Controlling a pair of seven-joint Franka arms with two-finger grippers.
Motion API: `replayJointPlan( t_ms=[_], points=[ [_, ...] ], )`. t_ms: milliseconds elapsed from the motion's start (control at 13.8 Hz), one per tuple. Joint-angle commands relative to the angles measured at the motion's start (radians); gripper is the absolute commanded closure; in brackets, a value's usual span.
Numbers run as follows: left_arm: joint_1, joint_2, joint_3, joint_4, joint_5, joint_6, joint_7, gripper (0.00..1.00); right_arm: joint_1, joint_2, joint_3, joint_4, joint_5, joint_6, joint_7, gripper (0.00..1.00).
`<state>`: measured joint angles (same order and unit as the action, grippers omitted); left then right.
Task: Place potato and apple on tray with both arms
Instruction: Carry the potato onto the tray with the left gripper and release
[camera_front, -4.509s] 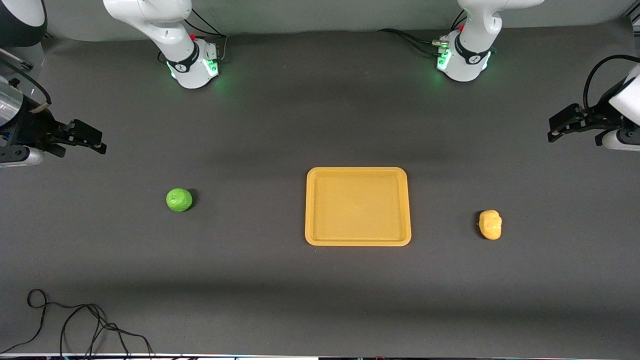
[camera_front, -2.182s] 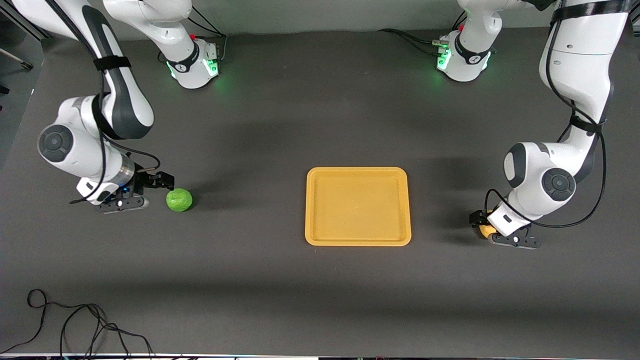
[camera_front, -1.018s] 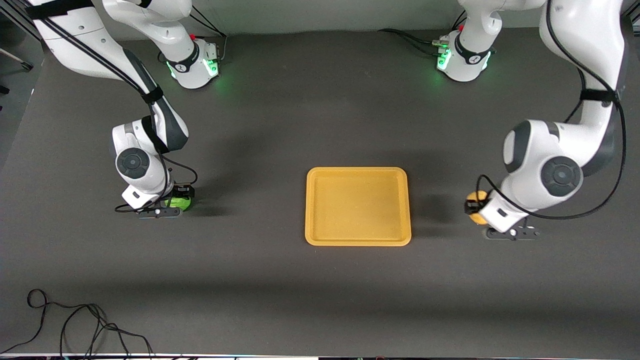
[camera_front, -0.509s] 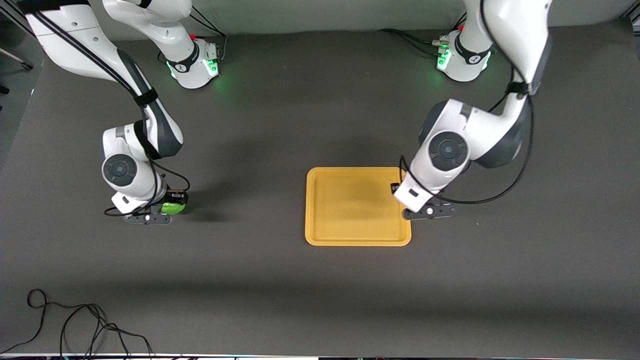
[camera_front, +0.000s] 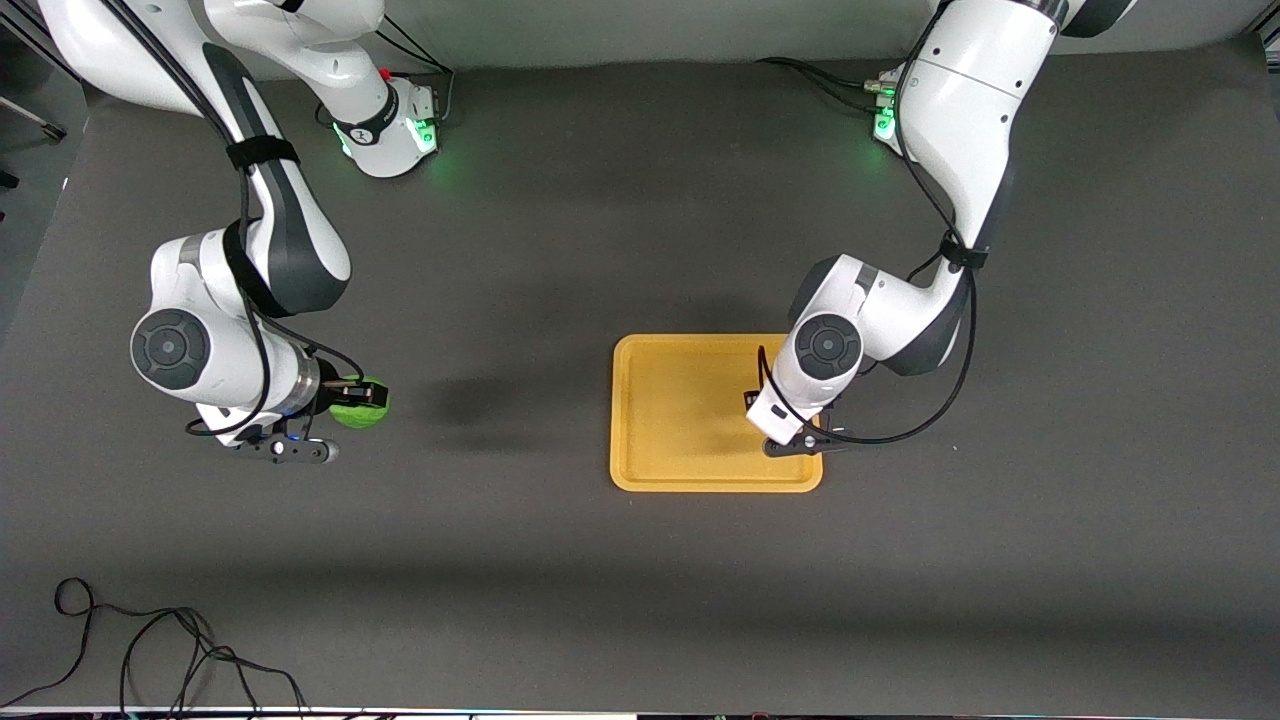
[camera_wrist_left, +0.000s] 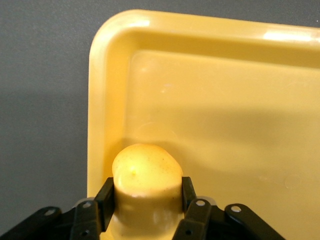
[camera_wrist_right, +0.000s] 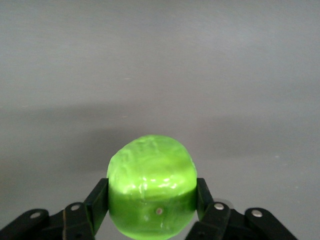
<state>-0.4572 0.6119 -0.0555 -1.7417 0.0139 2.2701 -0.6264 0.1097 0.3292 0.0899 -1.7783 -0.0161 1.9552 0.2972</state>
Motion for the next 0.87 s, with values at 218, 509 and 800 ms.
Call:
replayJointPlan(
  t_ms=[218,509,800],
  points=[
    [0.012,-0.113,0.013,0.017,0.008,-0.131,0.095,0.0,0.19,0.057,-0.009,0.157,0.157,-0.022,0.141,0.73],
    [0.045,-0.347,0.022,0.018,0.014,-0.341,0.134,0.0,0.382,0.224,-0.01,0.341,0.153,0.082,0.504,0.74],
    [0.141,-0.529,0.029,-0.015,0.023,-0.472,0.276,0.0,0.488,0.454,-0.015,0.547,0.143,0.183,0.718,0.74]
  ],
)
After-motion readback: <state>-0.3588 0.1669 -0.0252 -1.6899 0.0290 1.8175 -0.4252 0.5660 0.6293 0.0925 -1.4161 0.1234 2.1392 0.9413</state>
